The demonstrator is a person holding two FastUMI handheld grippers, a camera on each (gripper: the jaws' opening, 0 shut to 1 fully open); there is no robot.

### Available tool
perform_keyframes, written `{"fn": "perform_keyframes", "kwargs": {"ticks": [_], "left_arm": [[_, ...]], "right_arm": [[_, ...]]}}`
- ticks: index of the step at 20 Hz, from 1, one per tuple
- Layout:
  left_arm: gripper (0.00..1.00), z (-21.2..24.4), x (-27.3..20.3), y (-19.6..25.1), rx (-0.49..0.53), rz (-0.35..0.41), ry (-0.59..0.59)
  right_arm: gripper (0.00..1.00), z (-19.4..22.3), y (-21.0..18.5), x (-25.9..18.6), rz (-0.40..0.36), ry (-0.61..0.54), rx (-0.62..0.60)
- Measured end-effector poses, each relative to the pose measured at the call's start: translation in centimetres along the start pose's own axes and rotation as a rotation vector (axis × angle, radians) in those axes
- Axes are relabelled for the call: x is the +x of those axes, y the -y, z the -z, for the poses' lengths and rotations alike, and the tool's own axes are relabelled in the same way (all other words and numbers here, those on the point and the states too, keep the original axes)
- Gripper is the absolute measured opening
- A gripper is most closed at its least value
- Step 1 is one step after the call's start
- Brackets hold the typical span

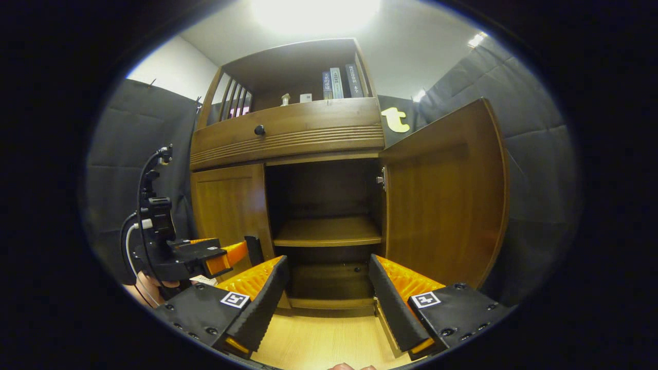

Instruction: Open the right door of the double-door shoe cabinet with the right hand, and open the left door with the left hand.

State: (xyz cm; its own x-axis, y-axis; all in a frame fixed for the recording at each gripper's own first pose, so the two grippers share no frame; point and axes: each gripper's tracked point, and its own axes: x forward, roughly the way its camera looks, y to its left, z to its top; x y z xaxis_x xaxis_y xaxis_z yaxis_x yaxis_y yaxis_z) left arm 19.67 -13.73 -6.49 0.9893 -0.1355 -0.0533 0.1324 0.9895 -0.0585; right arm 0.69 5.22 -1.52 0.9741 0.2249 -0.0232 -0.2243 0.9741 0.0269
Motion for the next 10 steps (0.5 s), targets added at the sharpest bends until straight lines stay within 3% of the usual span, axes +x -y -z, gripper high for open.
{"fn": "perform_keyframes", "kwargs": {"ticks": [7, 10], "left_arm": [[0.96, 2.5, 5.2, 0.2, -0.034, -0.048, -0.036], [0.71, 3.8, 6.7, -0.1, -0.049, -0.05, -0.06]], "right_arm": [[0.98, 1.0, -0.1, 4.0, -0.043, -0.012, 0.011], [0.98, 1.4, 0.1, 5.1, -0.052, -0.026, 0.005]]}}
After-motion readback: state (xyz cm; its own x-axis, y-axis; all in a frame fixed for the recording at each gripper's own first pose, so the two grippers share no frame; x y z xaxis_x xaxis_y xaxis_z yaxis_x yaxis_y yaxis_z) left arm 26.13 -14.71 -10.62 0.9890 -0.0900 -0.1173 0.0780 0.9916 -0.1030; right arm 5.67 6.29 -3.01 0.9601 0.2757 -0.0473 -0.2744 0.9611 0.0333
